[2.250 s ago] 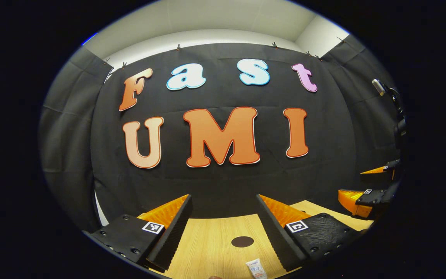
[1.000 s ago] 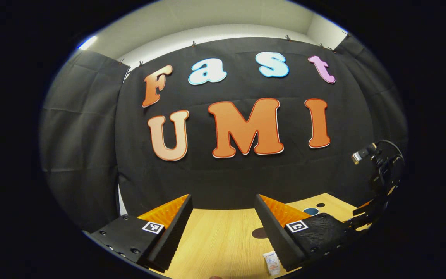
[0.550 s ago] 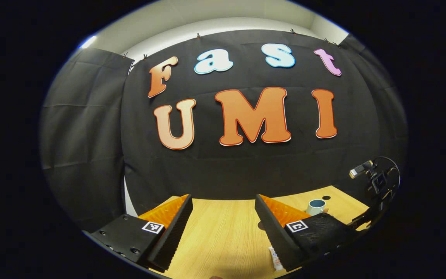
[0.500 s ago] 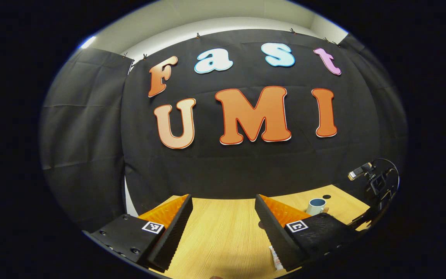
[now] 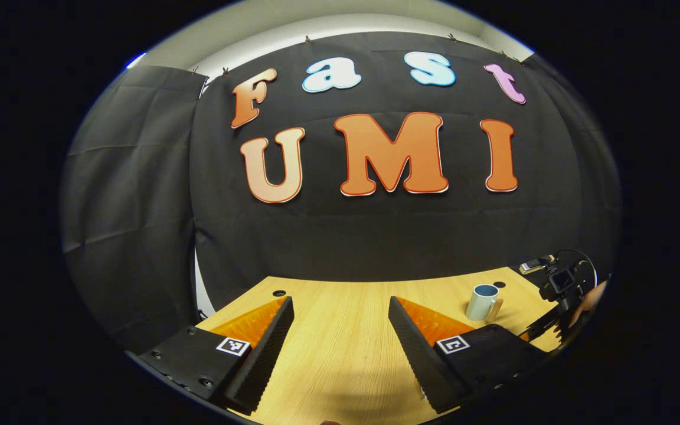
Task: Put the toothbrush and toothpaste on the desktop into the cup, then pick up the cup and place it on the coaster on the desktop.
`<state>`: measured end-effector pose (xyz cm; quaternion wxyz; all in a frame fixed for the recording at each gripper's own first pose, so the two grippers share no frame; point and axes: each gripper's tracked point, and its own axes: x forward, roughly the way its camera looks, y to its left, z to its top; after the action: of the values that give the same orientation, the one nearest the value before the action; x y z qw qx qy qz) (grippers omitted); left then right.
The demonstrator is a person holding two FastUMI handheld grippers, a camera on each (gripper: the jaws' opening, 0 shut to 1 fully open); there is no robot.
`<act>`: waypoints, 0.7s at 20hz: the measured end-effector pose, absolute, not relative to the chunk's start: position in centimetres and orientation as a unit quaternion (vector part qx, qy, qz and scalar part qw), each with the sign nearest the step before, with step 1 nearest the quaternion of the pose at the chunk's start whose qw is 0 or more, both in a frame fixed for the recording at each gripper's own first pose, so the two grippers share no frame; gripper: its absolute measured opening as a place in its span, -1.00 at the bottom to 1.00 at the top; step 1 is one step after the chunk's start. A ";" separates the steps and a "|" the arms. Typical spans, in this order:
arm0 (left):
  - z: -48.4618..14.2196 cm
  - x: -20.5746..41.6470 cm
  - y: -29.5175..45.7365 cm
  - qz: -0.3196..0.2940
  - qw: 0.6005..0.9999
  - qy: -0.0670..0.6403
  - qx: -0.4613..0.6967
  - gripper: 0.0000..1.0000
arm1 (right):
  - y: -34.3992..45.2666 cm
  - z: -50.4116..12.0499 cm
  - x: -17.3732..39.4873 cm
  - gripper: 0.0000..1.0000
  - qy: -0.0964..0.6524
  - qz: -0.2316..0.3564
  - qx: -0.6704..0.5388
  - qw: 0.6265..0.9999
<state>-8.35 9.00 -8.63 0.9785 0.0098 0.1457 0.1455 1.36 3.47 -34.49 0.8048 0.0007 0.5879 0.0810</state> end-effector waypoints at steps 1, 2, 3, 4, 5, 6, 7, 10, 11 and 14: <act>-8.7 -8.6 9.0 0.147 0.978 0.149 0.010 0.97 | 3.6 -34.8 1.5 0.46 0.594 0.081 -0.002 0.801; -8.8 -8.7 9.0 0.149 0.977 0.153 0.010 0.96 | 3.7 -35.1 1.4 0.38 0.599 0.085 -0.004 0.796; -9.0 -8.8 9.0 0.151 0.976 0.158 0.010 0.96 | 3.7 -35.5 1.4 0.33 0.605 0.085 -0.007 0.791; -9.1 -9.1 9.0 0.154 0.975 0.161 0.011 0.96 | 3.9 -36.0 1.3 0.24 0.613 0.085 -0.006 0.786; -9.3 -9.4 8.9 0.157 0.974 0.165 0.012 0.96 | 4.0 -36.4 1.2 0.12 0.621 0.081 -0.001 0.780; -9.4 -9.5 8.9 0.160 0.973 0.168 0.014 0.96 | 4.2 -36.6 1.0 0.12 0.629 0.078 0.006 0.773; -9.5 -9.7 8.9 0.165 0.971 0.172 0.016 0.96 | 4.5 -36.9 1.0 0.07 0.635 0.078 0.013 0.768; -9.8 -10.2 8.5 0.177 0.967 0.185 0.019 0.97 | 4.7 -37.7 0.6 -0.25 0.651 0.071 0.027 0.755; -10.0 -10.3 8.2 0.178 0.965 0.192 0.018 0.97 | 4.4 -38.1 0.3 -0.33 0.661 0.059 0.026 0.748; -11.0 -10.1 7.2 0.176 0.960 0.217 0.007 0.97 | 4.1 -38.3 0.4 -0.64 0.667 0.040 0.030 0.743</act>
<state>-10.08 7.21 -11.02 0.9602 0.0067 0.2173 0.1756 0.41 4.15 -38.28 0.7432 0.0301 0.6672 0.0398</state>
